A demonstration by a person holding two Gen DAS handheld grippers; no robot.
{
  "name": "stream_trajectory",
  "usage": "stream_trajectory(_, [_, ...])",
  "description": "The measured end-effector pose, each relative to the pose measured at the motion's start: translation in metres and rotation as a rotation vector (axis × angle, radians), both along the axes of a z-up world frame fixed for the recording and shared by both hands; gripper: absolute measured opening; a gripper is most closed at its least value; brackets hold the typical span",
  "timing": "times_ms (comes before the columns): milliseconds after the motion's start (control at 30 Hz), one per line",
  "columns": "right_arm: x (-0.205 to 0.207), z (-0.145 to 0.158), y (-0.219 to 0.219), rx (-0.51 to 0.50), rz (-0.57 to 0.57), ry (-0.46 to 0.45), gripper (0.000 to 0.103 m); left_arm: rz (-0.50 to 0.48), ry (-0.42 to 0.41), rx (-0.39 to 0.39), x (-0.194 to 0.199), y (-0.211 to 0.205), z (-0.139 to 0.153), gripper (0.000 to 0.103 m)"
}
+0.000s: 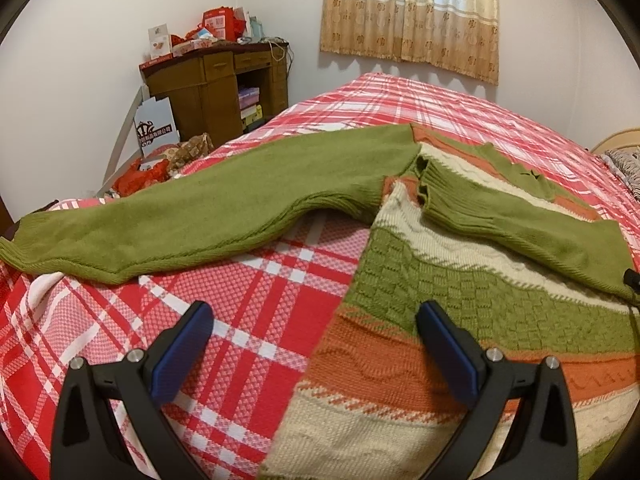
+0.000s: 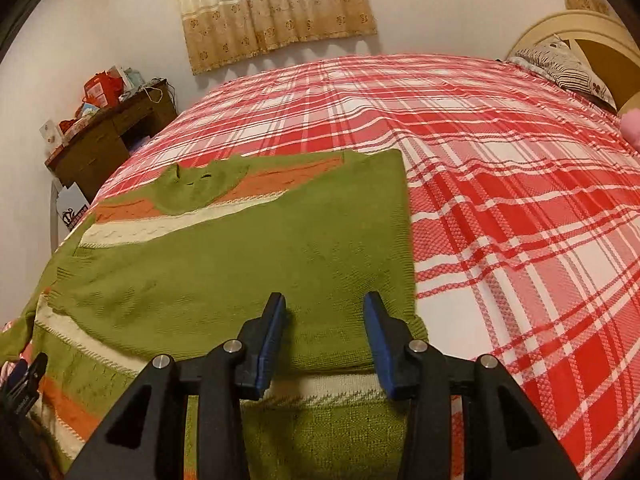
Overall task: Fold small clothes
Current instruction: 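Grasp the other green sleeve cuff with the left gripper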
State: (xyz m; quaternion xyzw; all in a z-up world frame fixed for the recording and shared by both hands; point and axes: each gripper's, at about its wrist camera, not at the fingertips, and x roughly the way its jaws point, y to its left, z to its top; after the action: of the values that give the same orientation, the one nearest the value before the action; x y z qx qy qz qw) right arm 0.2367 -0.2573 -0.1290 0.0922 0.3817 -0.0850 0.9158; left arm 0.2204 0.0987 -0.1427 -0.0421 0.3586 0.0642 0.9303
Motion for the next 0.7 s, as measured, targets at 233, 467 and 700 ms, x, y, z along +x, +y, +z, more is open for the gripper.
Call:
stream_trajectory(233, [0.001,0.001,0.02,-0.087,0.059,-0.002,0.065,0.156,-0.01,-0.071,-0.019,0.052,0.028,0.103])
stream_trajectory(467, [-0.005,0.002,0.008,0.004,0.064,-0.035,0.065,0.59,-0.06,-0.086,-0.028,0.185,0.058,0.101])
stream_trajectory(700, [-0.001,0.0,0.014,-0.035,0.069,-0.014,0.068,0.728,0.038,-0.271,-0.003,0.263,0.023,0.068])
